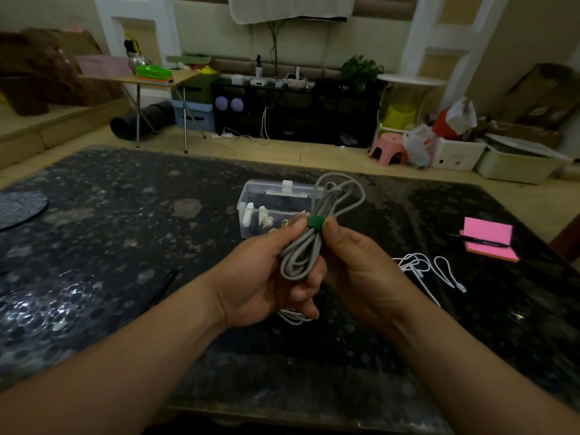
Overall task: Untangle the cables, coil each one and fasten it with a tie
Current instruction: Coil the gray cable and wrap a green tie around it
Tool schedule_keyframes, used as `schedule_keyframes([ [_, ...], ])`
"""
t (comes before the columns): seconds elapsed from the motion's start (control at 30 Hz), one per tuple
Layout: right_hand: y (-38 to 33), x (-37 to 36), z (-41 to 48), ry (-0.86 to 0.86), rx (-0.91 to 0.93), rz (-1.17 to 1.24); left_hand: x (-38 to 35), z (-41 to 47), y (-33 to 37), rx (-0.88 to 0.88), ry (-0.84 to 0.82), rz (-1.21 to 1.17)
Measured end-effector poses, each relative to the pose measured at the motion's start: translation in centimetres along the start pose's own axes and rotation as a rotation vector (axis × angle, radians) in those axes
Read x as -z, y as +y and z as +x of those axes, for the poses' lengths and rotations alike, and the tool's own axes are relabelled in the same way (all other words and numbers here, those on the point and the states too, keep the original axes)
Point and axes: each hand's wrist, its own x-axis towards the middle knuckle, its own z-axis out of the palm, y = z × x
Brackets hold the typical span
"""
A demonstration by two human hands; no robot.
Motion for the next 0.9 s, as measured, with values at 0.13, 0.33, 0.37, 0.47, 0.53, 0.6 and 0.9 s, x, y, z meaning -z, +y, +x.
schedule_keyframes([
  [0.13, 0.3, -0.3, 0.2, 0.047, -0.016, 0.093, 0.1, 0.4, -0.6, 0.099, -0.016, -0.019],
  [0.33, 1.3, -0.8, 1.3, 0.273, -0.017, 0.173, -0.2, 1.7, -1.9, -0.017, 0.329, 0.166],
  [0.37, 1.5, -0.8, 1.4, 0.308, -0.007, 0.129, -0.2, 1.7, -2.2, -0.048, 0.353, 0.187],
  [0.47, 1.9, -1.2, 1.5, 0.321, 0.017, 0.039, -0.4, 1.9, -2.9, -0.108, 0.408, 0.208],
  [0.53, 1.8, -1.3, 1.3, 0.266, 0.017, 0.032, -0.2, 1.9, -2.8, -0.114, 0.402, 0.143],
  [0.6, 1.6, -1.1, 1.1, 0.19, 0.003, 0.051, 0.2, 1.7, -1.9, -0.061, 0.323, 0.026],
  [0.9, 1.2, -0.5, 0.9, 0.094, -0.025, 0.086, 0.6, 1.1, -1.1, 0.086, 0.195, 0.062],
])
